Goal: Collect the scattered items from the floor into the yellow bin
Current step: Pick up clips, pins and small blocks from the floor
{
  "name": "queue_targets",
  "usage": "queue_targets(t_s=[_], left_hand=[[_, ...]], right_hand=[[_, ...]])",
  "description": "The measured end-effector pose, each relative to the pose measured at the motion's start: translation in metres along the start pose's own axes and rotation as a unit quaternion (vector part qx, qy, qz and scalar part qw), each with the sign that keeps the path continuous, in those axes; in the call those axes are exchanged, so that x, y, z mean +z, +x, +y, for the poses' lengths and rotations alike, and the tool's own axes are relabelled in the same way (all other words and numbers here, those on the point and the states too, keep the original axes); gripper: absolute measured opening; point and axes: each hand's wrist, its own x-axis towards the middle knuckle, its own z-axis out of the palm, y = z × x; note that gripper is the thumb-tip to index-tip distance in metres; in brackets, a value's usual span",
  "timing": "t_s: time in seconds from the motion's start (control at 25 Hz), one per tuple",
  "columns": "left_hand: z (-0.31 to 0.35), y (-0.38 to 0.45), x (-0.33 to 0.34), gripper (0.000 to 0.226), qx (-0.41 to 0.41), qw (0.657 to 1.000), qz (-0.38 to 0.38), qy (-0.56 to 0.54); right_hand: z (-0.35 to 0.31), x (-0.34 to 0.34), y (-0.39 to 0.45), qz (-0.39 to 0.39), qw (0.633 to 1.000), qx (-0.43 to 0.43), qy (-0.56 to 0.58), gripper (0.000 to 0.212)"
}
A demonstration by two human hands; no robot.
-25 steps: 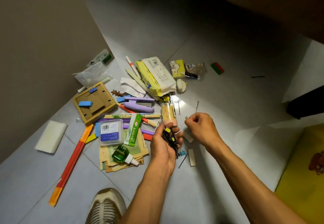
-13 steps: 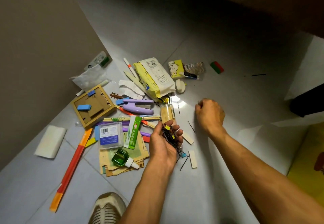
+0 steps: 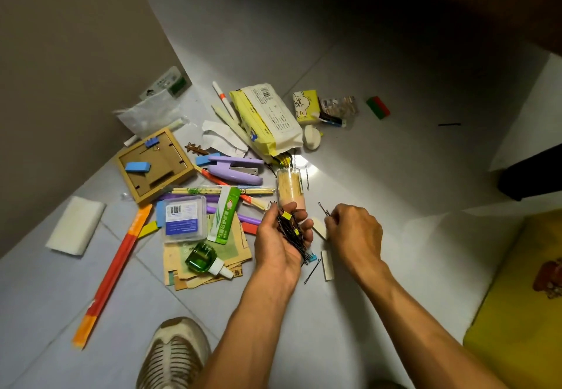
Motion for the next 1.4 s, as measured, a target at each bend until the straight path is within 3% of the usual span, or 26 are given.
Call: queue_targets(t_s=[0.12, 0.24, 0.32, 0.36, 0.44, 0.48, 0.56, 0.72, 0.84, 1.0, 1.32, 1.4], left_hand=[[-0.003, -0.009, 0.003, 0.037, -0.010, 1.000, -0.011, 0.001], [0.002, -0.012, 0.004, 0.037, 0.001, 1.000, -0.010, 0.006], [0.007, -0.009, 0.003, 0.037, 0.009, 1.000, -0.004, 0.009], [0.009, -0.008, 0.005, 0.037, 0.012, 1.000, -0.005, 0.012], [0.010, -0.007, 0.009, 0.037, 0.015, 1.000, -0.002, 0.018], [0.010, -0.005, 0.012, 0.037, 0.012, 1.000, -0.002, 0.014], [0.013, -0.005, 0.018, 0.037, 0.007, 1.000, -0.005, -0.003], [0.026, -0.003, 0.020, 0.038, 0.025, 1.000, -0.002, -0.011], [0.033, -0.002, 0.014, 0.036, 0.024, 1.000, 0.008, -0.002], [0.036, -0.002, 0.005, 0.034, 0.023, 1.000, 0.010, 0.014], [0.026, -0.007, 0.011, 0.029, 0.005, 1.000, 0.008, 0.020], [0.016, -0.008, 0.015, 0.029, -0.003, 1.000, 0.008, 0.026]], right_hand=[[-0.011, 0.003, -0.001, -0.011, 1.000, 0.001, -0.024, 0.016], [-0.012, -0.005, 0.008, -0.070, 0.997, 0.045, -0.004, 0.021], [-0.012, -0.020, 0.014, -0.095, 0.977, 0.103, 0.161, 0.023], [-0.015, -0.030, 0.013, -0.098, 0.948, 0.121, 0.278, 0.025], [-0.027, -0.054, 0.008, -0.127, 0.884, 0.099, 0.439, 0.026], [-0.033, -0.063, 0.003, -0.158, 0.872, 0.066, 0.459, 0.023], [-0.040, -0.074, -0.004, -0.194, 0.892, -0.002, 0.409, 0.019], [-0.040, -0.063, 0.029, -0.039, 0.958, 0.014, 0.285, 0.014], [-0.057, -0.035, 0.078, -0.047, 0.983, 0.023, 0.178, 0.015], [-0.070, -0.007, 0.112, -0.067, 0.993, 0.016, 0.094, 0.019], [-0.005, -0.009, 0.040, 0.020, 0.996, -0.024, 0.089, 0.013], [0.010, -0.009, 0.026, 0.052, 0.995, 0.013, 0.078, 0.013]])
